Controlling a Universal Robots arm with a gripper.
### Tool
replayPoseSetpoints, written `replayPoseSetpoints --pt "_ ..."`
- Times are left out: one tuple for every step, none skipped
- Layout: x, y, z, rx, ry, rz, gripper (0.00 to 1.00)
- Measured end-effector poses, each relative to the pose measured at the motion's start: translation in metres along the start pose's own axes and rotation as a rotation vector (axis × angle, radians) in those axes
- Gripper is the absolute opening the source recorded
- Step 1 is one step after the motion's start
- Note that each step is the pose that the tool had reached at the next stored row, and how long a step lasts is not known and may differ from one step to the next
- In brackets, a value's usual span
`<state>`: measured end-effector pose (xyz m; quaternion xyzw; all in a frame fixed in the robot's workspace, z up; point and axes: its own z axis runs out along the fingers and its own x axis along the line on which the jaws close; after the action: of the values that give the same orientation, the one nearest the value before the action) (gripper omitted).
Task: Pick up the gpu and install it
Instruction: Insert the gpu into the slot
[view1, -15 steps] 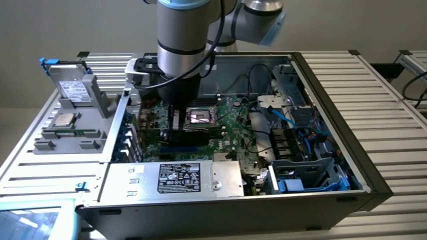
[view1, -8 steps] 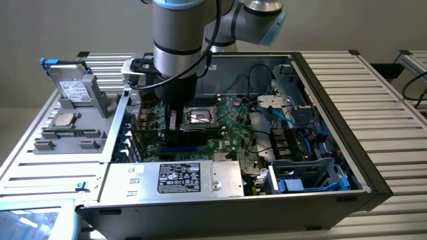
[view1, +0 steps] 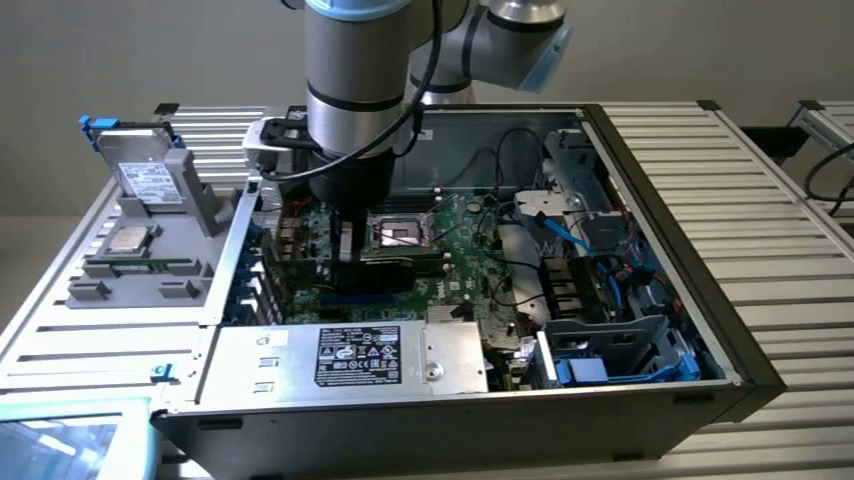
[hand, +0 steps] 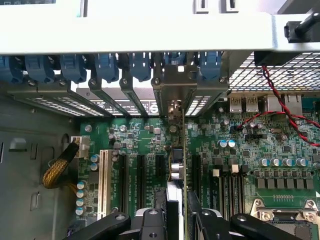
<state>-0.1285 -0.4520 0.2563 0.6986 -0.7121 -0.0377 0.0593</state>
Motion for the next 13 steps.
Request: replayPoseSetpoints --pt "0.0001 -0.0012 -0.0002 -0.0003 -0.0001 0.000 0.28" --pt "0.0001 -0.0024 -0.0004 -0.0002 0.0000 0.001 0.28" --pt "0.0002 -0.0036 -0.0005 0.0001 0.0001 0.000 0.28" --pt "0.0003 -0.0040 -0.0006 0.0002 0.0001 0.000 0.28" --pt "0.0002 -0.0040 -0.0005 0.0002 0.0000 0.000 0.28" --pt "0.0001 -0.0041 -0.0005 0.0003 -0.0002 0.000 0.28" --pt "0.0001 -0.0041 -0.0005 0.0003 -0.0001 0.000 0.28" --pt "0.0001 -0.0042 -0.0004 0.0002 -0.0001 0.000 0.28" --pt "0.0001 -0.0043 0.0003 0.0003 -0.0004 0.000 0.28" --pt "0.0000 -0.0044 0.0014 0.0002 -0.0008 0.000 0.28" --pt "0.0001 -0.0044 0.0020 0.0003 -0.0010 0.000 0.28" --pt "0.0001 -0.0043 0.0021 0.0001 -0.0011 0.000 0.28" --pt "0.0001 -0.0041 0.0022 0.0001 -0.0010 0.000 0.28"
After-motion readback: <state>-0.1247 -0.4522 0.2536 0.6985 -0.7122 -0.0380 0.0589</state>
